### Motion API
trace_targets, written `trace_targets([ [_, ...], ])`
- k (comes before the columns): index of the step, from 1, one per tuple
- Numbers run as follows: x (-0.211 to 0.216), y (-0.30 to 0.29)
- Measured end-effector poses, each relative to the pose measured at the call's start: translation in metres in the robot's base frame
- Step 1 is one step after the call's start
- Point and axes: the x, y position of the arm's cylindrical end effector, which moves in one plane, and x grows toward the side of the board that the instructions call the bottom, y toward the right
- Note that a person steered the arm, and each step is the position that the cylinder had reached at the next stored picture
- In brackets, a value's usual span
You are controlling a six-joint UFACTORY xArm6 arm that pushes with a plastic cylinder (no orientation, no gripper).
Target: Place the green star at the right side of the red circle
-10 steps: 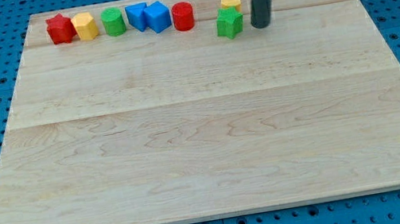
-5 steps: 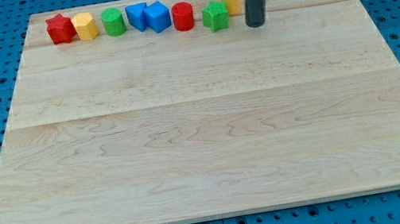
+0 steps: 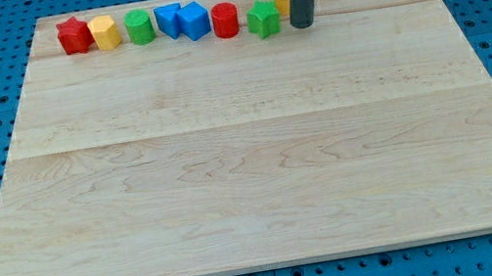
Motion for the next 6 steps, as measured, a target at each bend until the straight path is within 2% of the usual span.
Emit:
trace_targets([
  [1,0.0,-0.038],
  [4,-0.014,-0.031],
  [5,-0.014,-0.012],
  [6,-0.016,0.078],
])
